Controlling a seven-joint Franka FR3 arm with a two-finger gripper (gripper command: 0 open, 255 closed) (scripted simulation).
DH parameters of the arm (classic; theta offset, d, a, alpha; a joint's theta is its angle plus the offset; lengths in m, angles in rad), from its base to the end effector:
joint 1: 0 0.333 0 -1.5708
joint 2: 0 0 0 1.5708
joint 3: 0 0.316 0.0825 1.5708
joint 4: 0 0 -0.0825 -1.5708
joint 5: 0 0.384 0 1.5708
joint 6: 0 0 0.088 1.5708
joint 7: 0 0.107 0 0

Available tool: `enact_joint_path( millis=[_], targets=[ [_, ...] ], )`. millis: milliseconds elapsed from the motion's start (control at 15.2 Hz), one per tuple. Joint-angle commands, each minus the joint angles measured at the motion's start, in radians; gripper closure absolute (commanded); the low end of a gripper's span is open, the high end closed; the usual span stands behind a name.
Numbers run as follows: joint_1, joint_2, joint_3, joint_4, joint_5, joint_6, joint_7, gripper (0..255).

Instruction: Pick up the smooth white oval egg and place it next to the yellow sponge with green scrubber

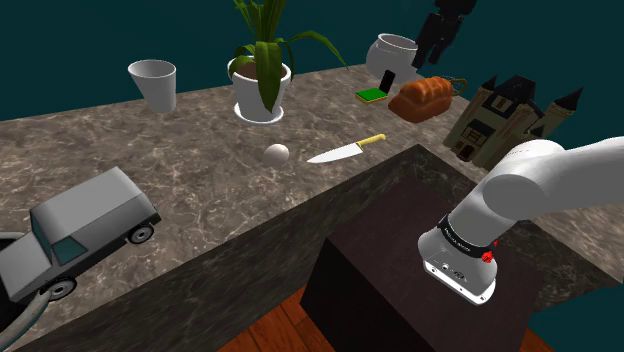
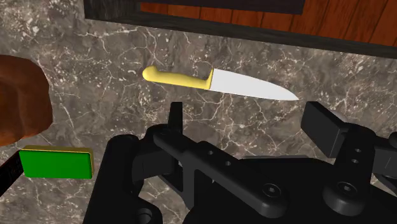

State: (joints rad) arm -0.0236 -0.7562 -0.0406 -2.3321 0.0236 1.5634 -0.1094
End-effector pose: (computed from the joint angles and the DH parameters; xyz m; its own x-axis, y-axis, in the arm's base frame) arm 0.3137 -0.0214 0.5918 0.9984 0.0566 -0.0072 0.0562 -0.9970 -0.0525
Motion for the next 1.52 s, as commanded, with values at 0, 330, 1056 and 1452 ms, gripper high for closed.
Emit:
enact_joint_path(
  millis=[0,330,1056,1452],
  targets=[
    [0.0,0.0,0.0,0.0,0.0,0.0,0.0,0],
    [-0.004,-0.06,0.135,-0.131,0.082,0.116,0.227,0],
    [-0.024,0.041,0.488,-0.234,0.241,0.422,0.738,0],
    [-0.115,0.224,0.714,-0.175,0.233,0.598,1.043,0]
  ],
)
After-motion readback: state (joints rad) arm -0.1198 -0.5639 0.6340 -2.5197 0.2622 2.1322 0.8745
